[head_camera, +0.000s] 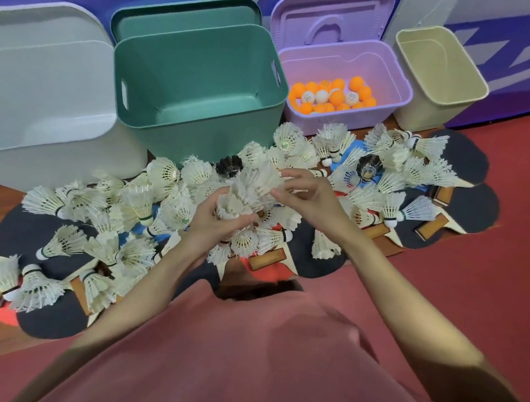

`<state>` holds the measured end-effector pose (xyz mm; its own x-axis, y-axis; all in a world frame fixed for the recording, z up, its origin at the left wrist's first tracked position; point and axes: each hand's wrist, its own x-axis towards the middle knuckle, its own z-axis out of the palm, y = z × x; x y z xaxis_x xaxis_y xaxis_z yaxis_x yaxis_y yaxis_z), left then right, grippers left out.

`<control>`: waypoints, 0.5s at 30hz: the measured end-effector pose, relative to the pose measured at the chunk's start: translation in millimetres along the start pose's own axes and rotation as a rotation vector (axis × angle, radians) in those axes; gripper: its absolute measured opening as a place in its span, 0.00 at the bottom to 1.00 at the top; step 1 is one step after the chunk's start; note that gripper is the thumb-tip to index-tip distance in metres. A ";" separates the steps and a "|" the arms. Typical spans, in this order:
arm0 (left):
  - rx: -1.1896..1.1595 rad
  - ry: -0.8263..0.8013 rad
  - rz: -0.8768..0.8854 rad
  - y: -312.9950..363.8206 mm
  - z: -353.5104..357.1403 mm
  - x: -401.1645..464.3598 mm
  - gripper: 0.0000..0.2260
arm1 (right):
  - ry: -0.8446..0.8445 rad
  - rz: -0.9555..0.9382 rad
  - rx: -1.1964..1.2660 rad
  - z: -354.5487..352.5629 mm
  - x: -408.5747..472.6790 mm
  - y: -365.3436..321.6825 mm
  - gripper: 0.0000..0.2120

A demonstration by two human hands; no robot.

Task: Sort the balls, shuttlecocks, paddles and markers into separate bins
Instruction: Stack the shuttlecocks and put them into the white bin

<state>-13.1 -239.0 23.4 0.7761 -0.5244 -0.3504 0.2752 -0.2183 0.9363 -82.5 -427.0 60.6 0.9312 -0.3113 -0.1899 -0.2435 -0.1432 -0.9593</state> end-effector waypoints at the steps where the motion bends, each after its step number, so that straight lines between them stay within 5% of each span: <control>1: -0.028 -0.005 -0.007 -0.4 2.0 0.9 0.24 | -0.013 0.001 0.013 -5.4 -2.3 -0.5 0.06; 6: -0.066 -0.033 -0.040 2.2 10.8 2.6 0.16 | 0.076 -0.028 0.056 -31.7 -8.1 -0.4 0.08; 9: -0.055 -0.037 -0.045 -1.6 9.1 2.9 0.19 | 0.192 0.022 -0.296 -46.7 -11.0 28.0 0.09; 12: -0.043 -0.032 -0.062 -4.4 7.6 2.2 0.17 | -0.032 0.208 -0.824 -56.7 -17.2 74.4 0.20; 15: -0.052 -0.026 -0.110 -6.4 9.5 2.0 0.19 | -0.201 0.382 -0.984 -52.8 -25.2 103.8 0.27</control>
<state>-18.7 -246.5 16.5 0.7250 -0.5209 -0.4506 0.3870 -0.2332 0.8921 -145.5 -483.6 -23.2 0.7528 -0.3486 -0.5583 -0.5561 -0.7907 -0.2561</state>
